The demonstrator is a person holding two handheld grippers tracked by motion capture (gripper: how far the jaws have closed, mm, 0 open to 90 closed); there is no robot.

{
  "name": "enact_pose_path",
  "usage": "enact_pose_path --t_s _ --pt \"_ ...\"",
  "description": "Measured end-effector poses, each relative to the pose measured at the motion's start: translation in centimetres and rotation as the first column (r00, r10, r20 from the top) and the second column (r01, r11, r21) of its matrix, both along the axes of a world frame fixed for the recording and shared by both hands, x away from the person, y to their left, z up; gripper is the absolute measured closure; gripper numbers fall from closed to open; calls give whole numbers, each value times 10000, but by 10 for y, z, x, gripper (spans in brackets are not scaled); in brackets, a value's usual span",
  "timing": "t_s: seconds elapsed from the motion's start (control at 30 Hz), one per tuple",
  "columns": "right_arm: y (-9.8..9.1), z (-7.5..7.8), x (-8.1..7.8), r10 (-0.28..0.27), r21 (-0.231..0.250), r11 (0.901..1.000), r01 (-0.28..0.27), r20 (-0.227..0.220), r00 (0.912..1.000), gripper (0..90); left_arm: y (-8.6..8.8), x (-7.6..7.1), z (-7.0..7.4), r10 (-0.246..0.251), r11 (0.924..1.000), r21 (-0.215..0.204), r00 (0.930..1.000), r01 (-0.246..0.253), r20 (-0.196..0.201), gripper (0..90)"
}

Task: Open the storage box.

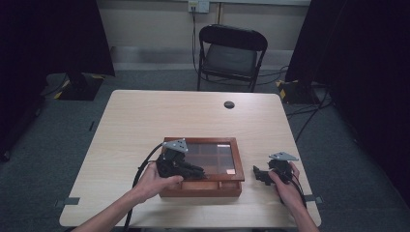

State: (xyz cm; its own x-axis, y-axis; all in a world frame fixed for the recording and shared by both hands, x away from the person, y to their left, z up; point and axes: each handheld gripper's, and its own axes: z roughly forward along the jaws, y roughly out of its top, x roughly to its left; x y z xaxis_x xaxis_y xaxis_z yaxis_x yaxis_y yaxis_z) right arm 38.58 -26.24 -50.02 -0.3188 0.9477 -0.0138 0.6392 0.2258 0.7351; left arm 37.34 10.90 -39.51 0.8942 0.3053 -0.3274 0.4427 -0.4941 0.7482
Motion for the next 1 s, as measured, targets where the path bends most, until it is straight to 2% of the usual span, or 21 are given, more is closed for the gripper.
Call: enact_pose_path --t_s 0.27,0.63,1.0 --pt "0 0 0 12 0 10000 -12 -7 10000 125 -1 1 5 89 9999 50 9999 -89 -52 809" --pt "0 0 0 6 1 10000 -6 3 10000 126 -1 1 17 101 9992 383 9993 -115 362 808" --pt "0 0 0 25 3 10000 -25 -11 10000 124 -2 7 29 194 9995 235 9986 -206 499 808"
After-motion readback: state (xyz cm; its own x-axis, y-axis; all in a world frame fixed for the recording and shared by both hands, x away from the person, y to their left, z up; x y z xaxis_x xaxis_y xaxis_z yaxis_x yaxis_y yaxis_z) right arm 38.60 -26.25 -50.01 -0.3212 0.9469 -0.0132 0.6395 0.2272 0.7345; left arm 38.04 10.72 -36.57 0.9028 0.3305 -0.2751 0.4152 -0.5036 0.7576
